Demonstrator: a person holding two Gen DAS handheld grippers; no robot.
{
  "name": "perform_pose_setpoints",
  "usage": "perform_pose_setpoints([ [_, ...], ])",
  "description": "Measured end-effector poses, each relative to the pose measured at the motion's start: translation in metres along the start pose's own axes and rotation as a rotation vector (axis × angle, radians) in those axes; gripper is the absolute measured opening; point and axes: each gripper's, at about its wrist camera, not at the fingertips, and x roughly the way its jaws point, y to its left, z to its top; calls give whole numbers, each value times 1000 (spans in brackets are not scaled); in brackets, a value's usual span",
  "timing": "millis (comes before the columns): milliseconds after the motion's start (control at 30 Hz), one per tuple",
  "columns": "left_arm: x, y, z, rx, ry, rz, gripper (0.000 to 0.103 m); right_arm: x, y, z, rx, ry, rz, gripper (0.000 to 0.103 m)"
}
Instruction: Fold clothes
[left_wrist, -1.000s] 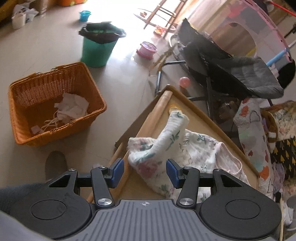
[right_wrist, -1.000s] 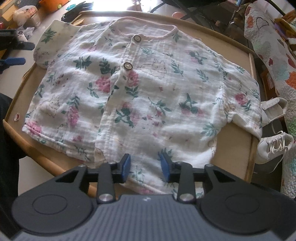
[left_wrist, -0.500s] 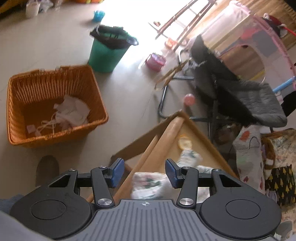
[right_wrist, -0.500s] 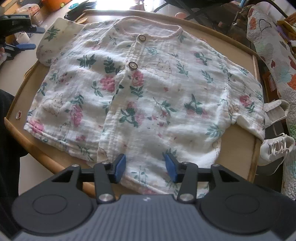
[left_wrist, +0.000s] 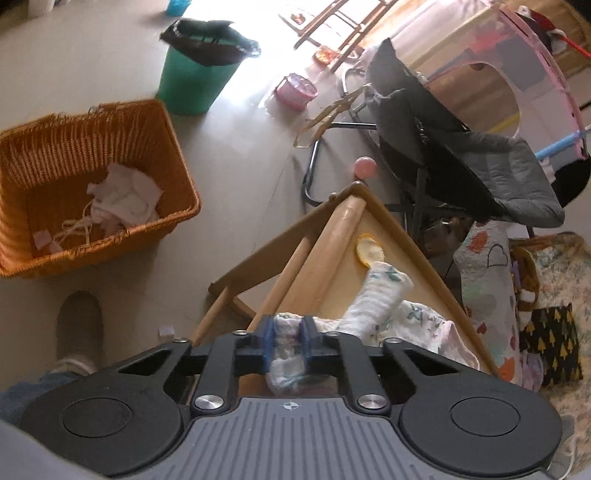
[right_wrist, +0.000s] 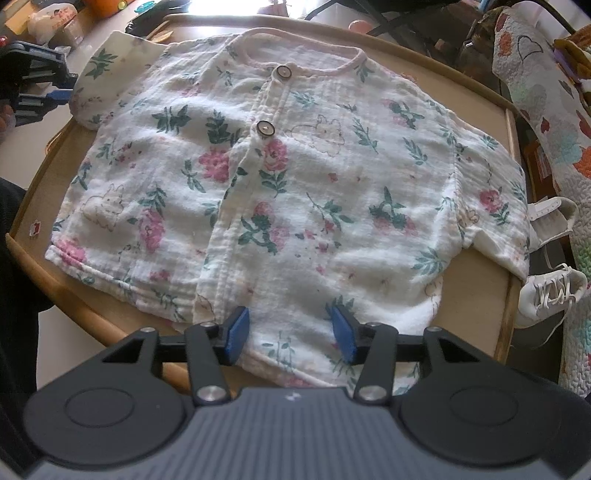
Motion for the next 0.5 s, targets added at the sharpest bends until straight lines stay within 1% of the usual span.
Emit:
perform_pose_setpoints([
  [133, -9, -2, -4, 8, -30, 25, 8, 0, 0, 1, 3, 2, -2, 51],
  [333, -38, 5, -7, -27, -88, 47, 7, 1, 1, 1, 14, -4, -6, 53],
  [500, -59, 6, -13, -55, -142, 80, 8, 1, 1, 1, 22, -7, -7, 53],
])
